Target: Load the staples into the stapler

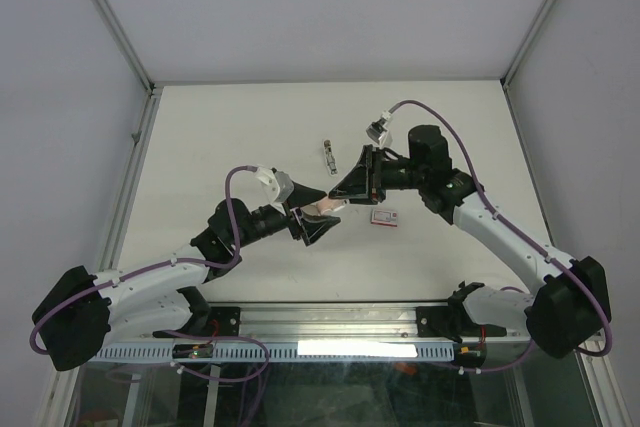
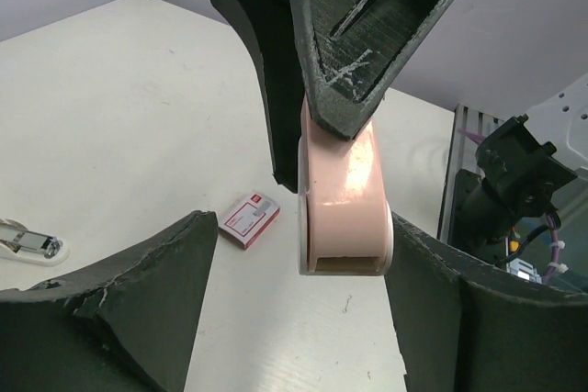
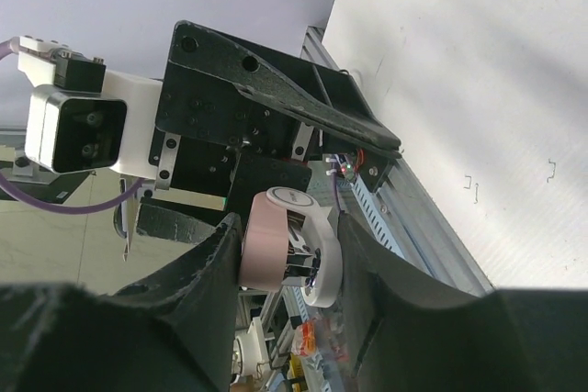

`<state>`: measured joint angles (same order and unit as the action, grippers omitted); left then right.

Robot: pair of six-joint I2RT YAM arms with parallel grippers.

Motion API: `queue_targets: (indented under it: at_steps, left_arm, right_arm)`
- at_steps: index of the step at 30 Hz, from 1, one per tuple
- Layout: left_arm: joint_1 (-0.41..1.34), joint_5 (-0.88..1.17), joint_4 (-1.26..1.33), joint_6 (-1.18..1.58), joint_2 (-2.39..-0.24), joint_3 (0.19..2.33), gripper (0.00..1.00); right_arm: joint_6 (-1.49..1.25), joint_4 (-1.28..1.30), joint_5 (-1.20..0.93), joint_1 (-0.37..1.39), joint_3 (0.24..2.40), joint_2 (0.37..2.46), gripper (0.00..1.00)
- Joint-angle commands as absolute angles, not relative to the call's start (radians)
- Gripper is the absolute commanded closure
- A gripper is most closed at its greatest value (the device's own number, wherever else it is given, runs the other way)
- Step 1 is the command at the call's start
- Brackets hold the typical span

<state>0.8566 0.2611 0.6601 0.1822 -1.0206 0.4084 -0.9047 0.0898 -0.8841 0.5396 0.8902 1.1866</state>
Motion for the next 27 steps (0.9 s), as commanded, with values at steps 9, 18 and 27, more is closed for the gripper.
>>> queue_targets:
  at_steps: [9,18,27]
  left_arm:
    - [0.855,0.317,0.709,0.219,-1.004,0.466,0.41]
    - [0.855,0.330,0.692,0.218,-1.030,0.476,0.91]
    - [0.855,0.282,0.717,0.209,-1.023,0.462,1.00]
  right_arm:
    - [-0.839,0.124,-0.902,0.540,0.940,1.183,1.00]
    - [-0.831,0.132,-0.903,0.533,0.943,1.170,0.98]
    - [-0.842,0.135,-0.910,0.532,0.925,1.150,0.11]
